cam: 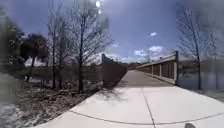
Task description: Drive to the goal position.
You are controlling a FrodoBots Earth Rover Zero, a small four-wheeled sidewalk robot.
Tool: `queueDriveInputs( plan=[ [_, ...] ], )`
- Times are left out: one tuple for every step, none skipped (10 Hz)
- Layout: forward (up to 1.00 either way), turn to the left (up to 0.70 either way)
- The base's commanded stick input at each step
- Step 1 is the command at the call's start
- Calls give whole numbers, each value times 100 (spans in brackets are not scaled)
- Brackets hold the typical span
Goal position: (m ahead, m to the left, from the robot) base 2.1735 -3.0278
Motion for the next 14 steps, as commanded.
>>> queueDriveInputs(
  plan=[
    [70,0],
    [70,0],
    [70,0],
    [70,0],
    [70,0],
    [70,0],
    [70,0],
    [70,0],
    [70,0],
    [70,0],
    [70,-22],
    [70,-35],
    [70,-35],
    [70,-35]
  ],
)
